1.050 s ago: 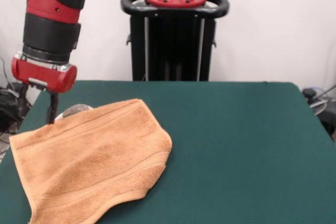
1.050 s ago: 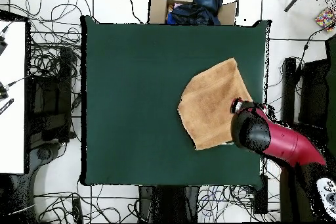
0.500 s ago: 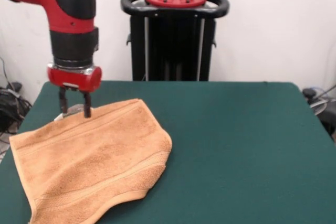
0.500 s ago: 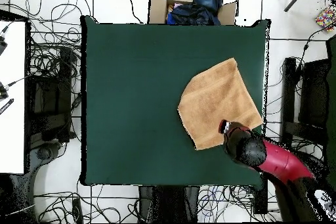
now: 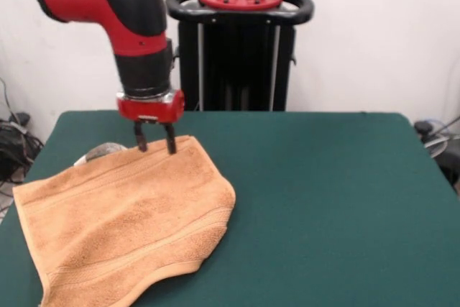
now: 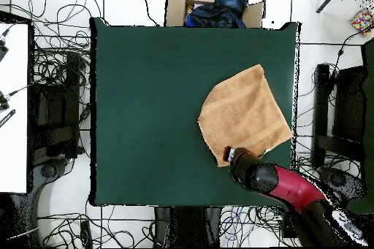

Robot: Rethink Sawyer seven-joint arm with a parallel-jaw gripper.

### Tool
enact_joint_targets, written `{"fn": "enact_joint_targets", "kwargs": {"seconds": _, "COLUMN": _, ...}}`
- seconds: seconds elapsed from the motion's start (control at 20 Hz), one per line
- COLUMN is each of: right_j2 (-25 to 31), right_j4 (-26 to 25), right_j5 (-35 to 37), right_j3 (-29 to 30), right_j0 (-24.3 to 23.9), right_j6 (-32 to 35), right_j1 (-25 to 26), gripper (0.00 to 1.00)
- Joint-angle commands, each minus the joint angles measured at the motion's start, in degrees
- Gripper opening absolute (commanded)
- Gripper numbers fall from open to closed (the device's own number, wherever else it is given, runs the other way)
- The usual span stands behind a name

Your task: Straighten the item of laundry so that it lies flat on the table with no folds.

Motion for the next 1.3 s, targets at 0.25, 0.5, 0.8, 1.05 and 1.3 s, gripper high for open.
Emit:
{"fn": "enact_joint_targets", "kwargs": {"seconds": 0.25, "right_j2": 2.3, "right_j4": -1.4, "right_j5": -5.0, "right_j3": 3.0, "right_j0": 5.1, "right_j6": 8.1, "right_j1": 6.4, "gripper": 1.0}}
{"fn": "enact_joint_targets", "kwargs": {"seconds": 0.5, "right_j2": -3.9, "right_j4": -1.3, "right_j5": -11.4, "right_j3": -1.4, "right_j0": 10.2, "right_j6": 11.0, "right_j1": 10.5, "gripper": 1.0}}
{"fn": "enact_joint_targets", "kwargs": {"seconds": 0.8, "right_j2": -11.9, "right_j4": 4.2, "right_j5": -19.5, "right_j3": -5.9, "right_j0": 17.1, "right_j6": 13.9, "right_j1": 14.2, "gripper": 1.0}}
{"fn": "enact_joint_targets", "kwargs": {"seconds": 1.05, "right_j2": -14.8, "right_j4": 8.5, "right_j5": -22.1, "right_j3": -5.9, "right_j0": 20.4, "right_j6": 14.3, "right_j1": 13.7, "gripper": 1.0}}
{"fn": "enact_joint_targets", "kwargs": {"seconds": 1.3, "right_j2": -17.1, "right_j4": 11.5, "right_j5": -22.9, "right_j3": -5.2, "right_j0": 22.8, "right_j6": 14.0, "right_j1": 12.4, "gripper": 1.0}}
